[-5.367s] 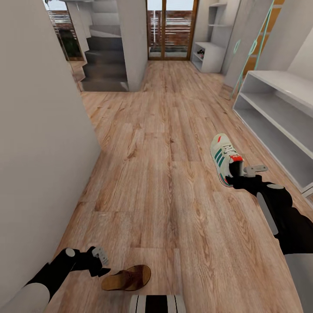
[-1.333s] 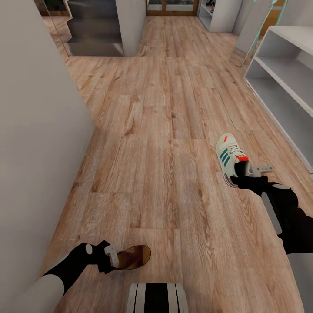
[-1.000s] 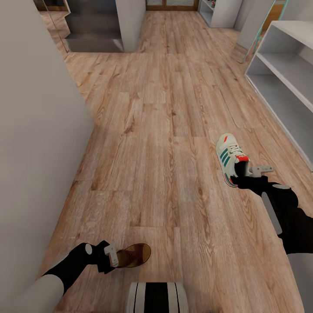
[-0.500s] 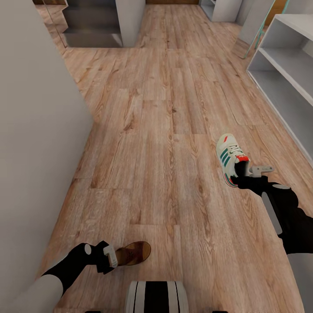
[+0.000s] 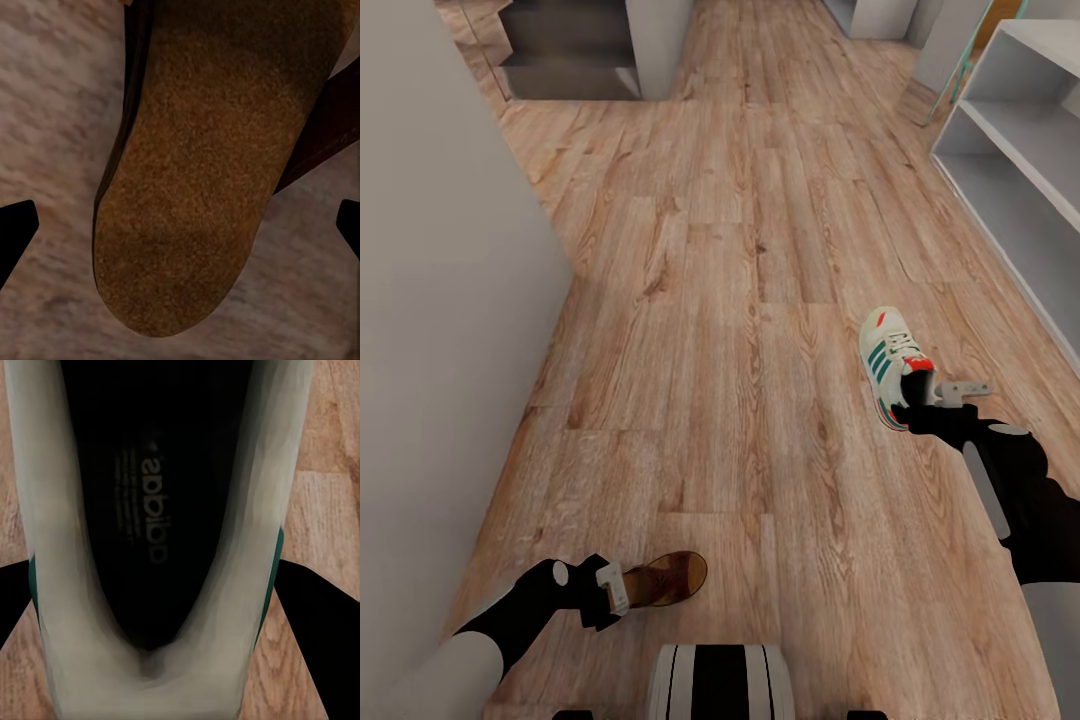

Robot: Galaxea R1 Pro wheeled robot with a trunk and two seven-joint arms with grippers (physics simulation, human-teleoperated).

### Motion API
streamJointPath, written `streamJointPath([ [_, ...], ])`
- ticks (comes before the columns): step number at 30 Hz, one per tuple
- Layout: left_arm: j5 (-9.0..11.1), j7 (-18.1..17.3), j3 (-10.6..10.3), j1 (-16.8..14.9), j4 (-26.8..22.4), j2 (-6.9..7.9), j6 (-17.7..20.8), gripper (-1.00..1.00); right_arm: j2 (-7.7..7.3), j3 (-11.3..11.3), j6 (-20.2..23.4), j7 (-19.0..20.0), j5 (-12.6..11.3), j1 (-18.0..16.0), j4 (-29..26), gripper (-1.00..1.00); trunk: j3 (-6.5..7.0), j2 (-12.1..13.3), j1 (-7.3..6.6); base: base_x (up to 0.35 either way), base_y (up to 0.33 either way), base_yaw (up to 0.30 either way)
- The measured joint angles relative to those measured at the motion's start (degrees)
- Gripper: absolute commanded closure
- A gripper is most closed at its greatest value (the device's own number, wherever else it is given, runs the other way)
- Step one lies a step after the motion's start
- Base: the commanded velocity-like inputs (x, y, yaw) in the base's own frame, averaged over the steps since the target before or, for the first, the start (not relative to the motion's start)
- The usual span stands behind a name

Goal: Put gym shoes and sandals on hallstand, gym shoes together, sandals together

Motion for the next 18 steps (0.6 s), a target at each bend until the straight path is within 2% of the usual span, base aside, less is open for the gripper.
streamJointPath([
  [14,0.0,0.0,0.0,0.0,0.0,-0.02,0.0,-1.0,0.01,-0.1,0.0,0.0,0.01,-0.02,0.0,1.0,-0.01,0.0,0.0,0.0,0.0,0.0],
  [18,-0.05,0.0,0.0,0.0,0.0,0.07,0.04,-1.0,0.01,-0.1,0.0,0.0,0.01,0.01,0.0,1.0,-0.67,-0.04,0.07,0.0,0.0,0.0],
])
